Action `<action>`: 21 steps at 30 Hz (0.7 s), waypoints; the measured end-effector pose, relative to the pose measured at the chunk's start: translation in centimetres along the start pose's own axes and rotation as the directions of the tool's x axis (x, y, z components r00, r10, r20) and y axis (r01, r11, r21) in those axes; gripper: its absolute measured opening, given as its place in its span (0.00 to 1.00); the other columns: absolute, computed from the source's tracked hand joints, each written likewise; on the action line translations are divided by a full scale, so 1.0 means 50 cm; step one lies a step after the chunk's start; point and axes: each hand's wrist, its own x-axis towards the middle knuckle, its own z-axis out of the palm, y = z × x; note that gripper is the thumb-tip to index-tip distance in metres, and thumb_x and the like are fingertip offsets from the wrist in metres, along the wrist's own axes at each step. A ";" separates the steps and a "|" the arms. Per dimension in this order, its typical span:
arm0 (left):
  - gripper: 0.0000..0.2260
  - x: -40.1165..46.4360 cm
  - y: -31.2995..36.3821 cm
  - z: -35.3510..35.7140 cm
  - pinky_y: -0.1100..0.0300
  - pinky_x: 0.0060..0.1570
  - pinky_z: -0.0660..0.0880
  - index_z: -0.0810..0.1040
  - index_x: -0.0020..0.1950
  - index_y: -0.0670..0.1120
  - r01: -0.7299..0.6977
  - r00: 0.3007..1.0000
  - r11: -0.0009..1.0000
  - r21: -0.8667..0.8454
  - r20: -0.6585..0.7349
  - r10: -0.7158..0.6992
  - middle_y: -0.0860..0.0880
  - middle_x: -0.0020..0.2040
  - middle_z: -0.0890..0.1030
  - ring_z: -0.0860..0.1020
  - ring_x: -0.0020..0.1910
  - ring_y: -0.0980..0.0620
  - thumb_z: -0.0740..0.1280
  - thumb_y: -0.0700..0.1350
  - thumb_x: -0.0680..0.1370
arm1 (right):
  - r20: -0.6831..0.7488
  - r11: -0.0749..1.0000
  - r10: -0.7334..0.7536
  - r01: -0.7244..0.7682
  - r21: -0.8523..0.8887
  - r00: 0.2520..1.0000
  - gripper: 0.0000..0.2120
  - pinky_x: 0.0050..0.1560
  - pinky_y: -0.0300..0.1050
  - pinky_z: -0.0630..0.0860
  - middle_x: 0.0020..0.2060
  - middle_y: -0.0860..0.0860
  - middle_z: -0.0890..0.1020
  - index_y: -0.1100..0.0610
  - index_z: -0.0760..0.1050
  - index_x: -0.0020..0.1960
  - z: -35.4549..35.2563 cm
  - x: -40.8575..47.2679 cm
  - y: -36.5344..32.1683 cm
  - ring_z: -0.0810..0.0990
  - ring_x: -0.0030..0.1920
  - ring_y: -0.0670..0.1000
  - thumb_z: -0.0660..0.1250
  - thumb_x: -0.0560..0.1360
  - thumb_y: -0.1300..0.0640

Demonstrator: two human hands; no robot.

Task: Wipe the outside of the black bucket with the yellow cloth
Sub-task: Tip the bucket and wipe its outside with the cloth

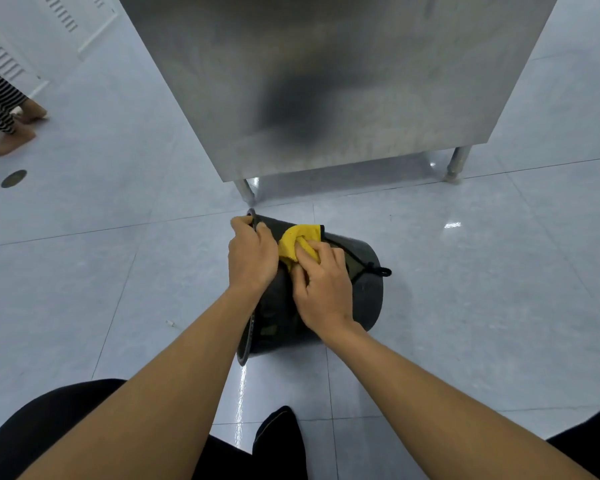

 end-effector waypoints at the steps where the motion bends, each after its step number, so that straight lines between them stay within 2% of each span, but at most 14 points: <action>1: 0.10 -0.006 -0.002 -0.001 0.55 0.37 0.72 0.66 0.62 0.44 0.031 0.999 0.998 -0.048 -0.008 -0.032 0.45 0.46 0.78 0.77 0.41 0.49 0.54 0.46 0.83 | 0.008 0.999 0.042 -0.042 -0.016 0.999 0.18 0.53 0.49 0.76 0.58 0.52 0.79 0.54 0.78 0.66 0.002 -0.001 0.013 0.70 0.54 0.54 0.59 0.80 0.52; 3: 0.09 -0.015 -0.006 -0.006 0.57 0.32 0.69 0.65 0.61 0.44 0.056 0.998 0.993 -0.106 0.003 -0.056 0.45 0.43 0.75 0.73 0.36 0.53 0.53 0.44 0.83 | -0.009 0.987 0.158 -0.158 -0.036 0.987 0.20 0.57 0.53 0.75 0.60 0.53 0.79 0.53 0.78 0.67 0.002 -0.007 0.043 0.70 0.55 0.56 0.58 0.79 0.51; 5: 0.13 -0.013 -0.007 -0.013 0.60 0.33 0.71 0.66 0.67 0.44 0.047 0.998 0.992 -0.113 0.048 -0.042 0.44 0.47 0.77 0.74 0.37 0.53 0.52 0.44 0.83 | -0.049 0.958 0.284 -0.286 -0.035 0.958 0.19 0.61 0.54 0.72 0.63 0.55 0.77 0.53 0.78 0.67 -0.005 -0.009 0.074 0.70 0.58 0.59 0.58 0.80 0.52; 7: 0.20 -0.011 -0.003 -0.018 0.67 0.43 0.73 0.62 0.77 0.48 0.018 0.990 0.997 -0.074 0.138 -0.008 0.47 0.59 0.78 0.76 0.45 0.55 0.52 0.44 0.84 | -0.069 0.910 0.413 -0.414 -0.002 0.908 0.18 0.64 0.52 0.68 0.66 0.56 0.76 0.53 0.78 0.67 -0.014 -0.003 0.095 0.68 0.61 0.60 0.59 0.81 0.55; 8: 0.22 -0.013 0.000 -0.017 0.75 0.45 0.70 0.58 0.80 0.51 -0.002 0.981 0.998 -0.058 0.192 0.013 0.52 0.64 0.75 0.75 0.47 0.60 0.51 0.44 0.85 | -0.072 0.884 0.467 -0.468 0.008 0.881 0.17 0.64 0.51 0.67 0.67 0.55 0.75 0.53 0.78 0.67 -0.018 0.002 0.100 0.67 0.63 0.60 0.58 0.81 0.55; 9: 0.24 -0.020 0.004 -0.015 0.81 0.39 0.67 0.53 0.81 0.53 -0.017 0.970 0.999 -0.041 0.243 0.027 0.59 0.62 0.73 0.72 0.44 0.64 0.51 0.44 0.85 | -0.075 0.861 0.507 -0.508 0.008 0.858 0.18 0.64 0.51 0.67 0.68 0.54 0.74 0.52 0.77 0.68 -0.020 0.006 0.103 0.67 0.64 0.59 0.58 0.82 0.55; 11: 0.26 -0.033 0.009 -0.009 0.80 0.25 0.64 0.47 0.81 0.57 -0.025 0.954 0.999 -0.030 0.299 0.033 0.67 0.46 0.66 0.65 0.34 0.65 0.50 0.44 0.85 | -0.083 0.830 0.556 -0.558 0.007 0.827 0.18 0.65 0.53 0.69 0.68 0.53 0.73 0.51 0.76 0.69 -0.023 0.013 0.102 0.66 0.65 0.58 0.57 0.82 0.54; 12: 0.26 -0.037 0.009 -0.008 0.79 0.24 0.64 0.46 0.81 0.57 -0.018 0.951 0.999 -0.041 0.306 0.030 0.67 0.43 0.64 0.64 0.33 0.64 0.50 0.43 0.85 | -0.081 0.824 0.565 -0.566 0.007 0.821 0.18 0.64 0.54 0.70 0.68 0.53 0.73 0.50 0.76 0.68 -0.024 0.014 0.100 0.66 0.65 0.58 0.56 0.82 0.53; 14: 0.27 -0.037 0.006 -0.013 0.78 0.32 0.67 0.45 0.81 0.57 -0.010 0.951 0.997 -0.073 0.308 0.032 0.68 0.46 0.66 0.67 0.37 0.64 0.49 0.41 0.84 | -0.062 0.831 0.554 -0.556 -0.014 0.830 0.16 0.62 0.53 0.70 0.67 0.54 0.73 0.51 0.77 0.65 -0.024 0.012 0.093 0.66 0.63 0.58 0.56 0.82 0.54; 16: 0.28 -0.033 0.004 -0.017 0.69 0.46 0.71 0.45 0.81 0.55 0.002 0.955 0.996 -0.092 0.296 0.026 0.60 0.56 0.73 0.73 0.45 0.61 0.49 0.41 0.84 | -0.039 0.868 0.496 -0.497 -0.021 0.868 0.16 0.63 0.52 0.69 0.66 0.54 0.73 0.53 0.77 0.65 -0.021 0.003 0.074 0.67 0.62 0.59 0.57 0.82 0.54; 17: 0.28 -0.031 0.004 -0.018 0.64 0.45 0.73 0.46 0.81 0.54 0.016 0.961 0.995 -0.098 0.277 0.012 0.56 0.55 0.74 0.74 0.44 0.58 0.50 0.41 0.83 | -0.028 0.899 0.439 -0.439 0.002 0.898 0.16 0.64 0.53 0.69 0.66 0.55 0.74 0.54 0.77 0.65 -0.018 -0.003 0.056 0.67 0.61 0.59 0.57 0.81 0.54; 19: 0.28 -0.024 0.005 -0.015 0.55 0.41 0.73 0.46 0.81 0.53 0.045 0.969 0.994 -0.100 0.245 -0.019 0.52 0.47 0.74 0.74 0.39 0.53 0.52 0.43 0.82 | -0.004 0.959 0.274 -0.273 0.074 0.962 0.18 0.62 0.53 0.71 0.62 0.55 0.75 0.55 0.77 0.65 -0.015 -0.009 0.006 0.69 0.58 0.57 0.57 0.80 0.53; 20: 0.29 -0.019 0.005 -0.015 0.54 0.43 0.72 0.47 0.81 0.52 0.047 0.972 0.995 -0.089 0.234 -0.025 0.52 0.48 0.75 0.74 0.40 0.52 0.52 0.43 0.82 | 0.012 0.976 0.192 -0.192 0.103 0.981 0.19 0.61 0.50 0.71 0.61 0.54 0.76 0.56 0.77 0.66 -0.013 -0.009 -0.020 0.69 0.57 0.56 0.56 0.79 0.53; 21: 0.29 -0.015 0.007 -0.014 0.55 0.48 0.71 0.48 0.82 0.51 0.041 0.975 0.996 -0.080 0.223 -0.022 0.51 0.55 0.76 0.76 0.45 0.52 0.53 0.43 0.82 | 0.029 0.984 0.128 -0.131 0.124 0.991 0.20 0.59 0.46 0.71 0.60 0.53 0.76 0.56 0.77 0.67 -0.011 -0.008 -0.040 0.70 0.56 0.55 0.56 0.79 0.53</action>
